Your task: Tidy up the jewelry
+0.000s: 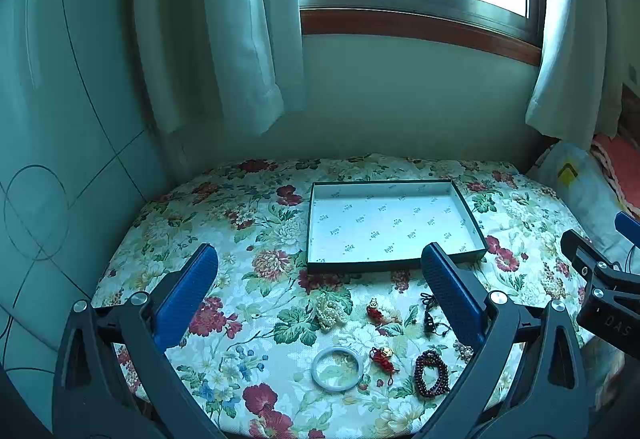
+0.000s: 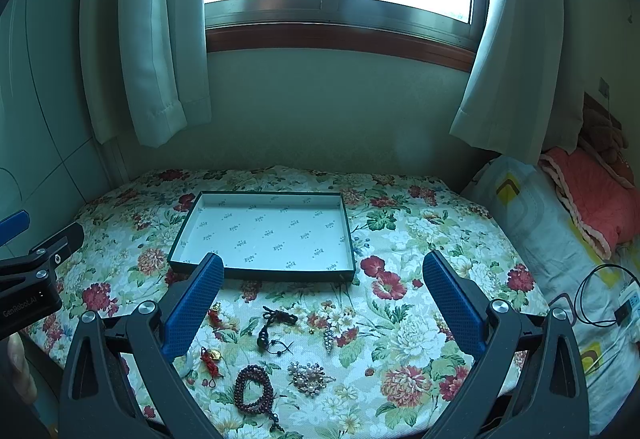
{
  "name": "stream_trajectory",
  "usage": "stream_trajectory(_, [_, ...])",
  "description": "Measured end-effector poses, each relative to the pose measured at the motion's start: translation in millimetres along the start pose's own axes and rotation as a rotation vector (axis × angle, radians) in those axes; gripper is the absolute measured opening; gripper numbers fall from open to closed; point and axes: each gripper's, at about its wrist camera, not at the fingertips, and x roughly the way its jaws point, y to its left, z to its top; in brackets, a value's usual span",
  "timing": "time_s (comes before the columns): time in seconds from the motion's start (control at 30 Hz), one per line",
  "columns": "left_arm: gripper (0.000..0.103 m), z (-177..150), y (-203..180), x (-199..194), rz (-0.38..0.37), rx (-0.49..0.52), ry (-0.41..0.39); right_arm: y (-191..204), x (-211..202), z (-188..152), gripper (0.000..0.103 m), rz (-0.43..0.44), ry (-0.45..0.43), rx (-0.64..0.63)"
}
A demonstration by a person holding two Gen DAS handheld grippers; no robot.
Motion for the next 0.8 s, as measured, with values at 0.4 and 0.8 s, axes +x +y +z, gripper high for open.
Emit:
stream_trajectory(0.4, [0.101, 0.3, -0.2, 0.0, 0.0, 0.0, 0.002, 0.4, 0.3, -0.4, 0.099, -0.001, 0.0, 0.0])
stream_trajectory(0.8, [0.101, -2.5, 0.8, 1.3, -0.001, 0.004, 0.003, 1.3, 1.0, 0.0, 0.099, 0.0, 0.007, -0.005])
